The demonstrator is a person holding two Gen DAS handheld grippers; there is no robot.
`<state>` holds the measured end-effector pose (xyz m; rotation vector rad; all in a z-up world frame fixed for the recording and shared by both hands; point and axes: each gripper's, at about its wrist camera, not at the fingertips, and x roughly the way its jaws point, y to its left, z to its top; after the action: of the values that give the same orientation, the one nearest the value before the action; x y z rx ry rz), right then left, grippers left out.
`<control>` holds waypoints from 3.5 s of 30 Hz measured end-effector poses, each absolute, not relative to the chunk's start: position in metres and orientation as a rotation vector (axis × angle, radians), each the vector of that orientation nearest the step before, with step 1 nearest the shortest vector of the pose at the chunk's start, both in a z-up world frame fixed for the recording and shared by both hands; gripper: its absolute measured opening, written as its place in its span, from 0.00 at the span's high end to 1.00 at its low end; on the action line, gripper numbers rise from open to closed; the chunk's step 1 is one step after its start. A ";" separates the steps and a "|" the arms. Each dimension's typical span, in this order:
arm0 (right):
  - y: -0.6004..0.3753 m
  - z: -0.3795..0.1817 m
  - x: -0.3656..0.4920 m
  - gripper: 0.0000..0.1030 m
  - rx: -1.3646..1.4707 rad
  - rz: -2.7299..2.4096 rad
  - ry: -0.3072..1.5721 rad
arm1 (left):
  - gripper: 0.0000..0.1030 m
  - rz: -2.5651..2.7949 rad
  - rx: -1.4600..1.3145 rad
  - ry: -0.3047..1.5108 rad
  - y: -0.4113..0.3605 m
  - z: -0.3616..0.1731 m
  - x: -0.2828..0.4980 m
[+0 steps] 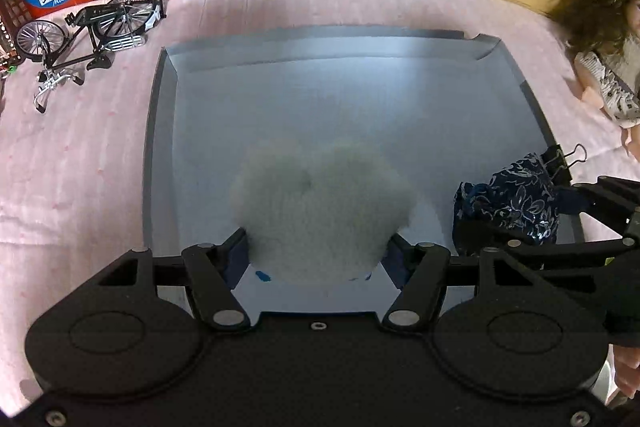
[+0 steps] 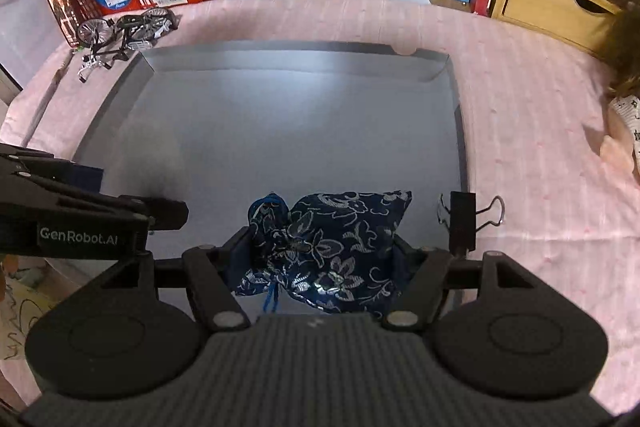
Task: Organize soft objects
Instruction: 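Lower and release the white ball in the tray while the right tool releases the pouch there, then move the left tool to the gold sequin bow while the right tool moves to the blue mask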
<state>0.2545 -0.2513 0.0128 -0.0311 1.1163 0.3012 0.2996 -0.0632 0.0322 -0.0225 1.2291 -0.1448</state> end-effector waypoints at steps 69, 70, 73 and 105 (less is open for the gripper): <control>-0.255 0.117 0.081 0.01 -0.133 0.347 0.598 | 0.12 -0.239 0.083 0.620 -0.054 0.131 0.103; -0.255 0.116 0.078 0.01 -0.132 0.347 0.596 | 0.12 -0.238 0.085 0.615 -0.055 0.130 0.100; -0.256 0.114 0.068 0.01 -0.133 0.345 0.585 | 0.12 -0.235 0.084 0.597 -0.055 0.129 0.088; -0.285 0.060 -0.020 0.00 -0.113 0.242 0.409 | 0.02 -0.279 0.049 0.523 -0.062 0.067 0.010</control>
<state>-0.0204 -0.2846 0.0598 -0.1135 0.4093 0.2416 0.0096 -0.0618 0.0670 0.0493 0.5226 -0.2790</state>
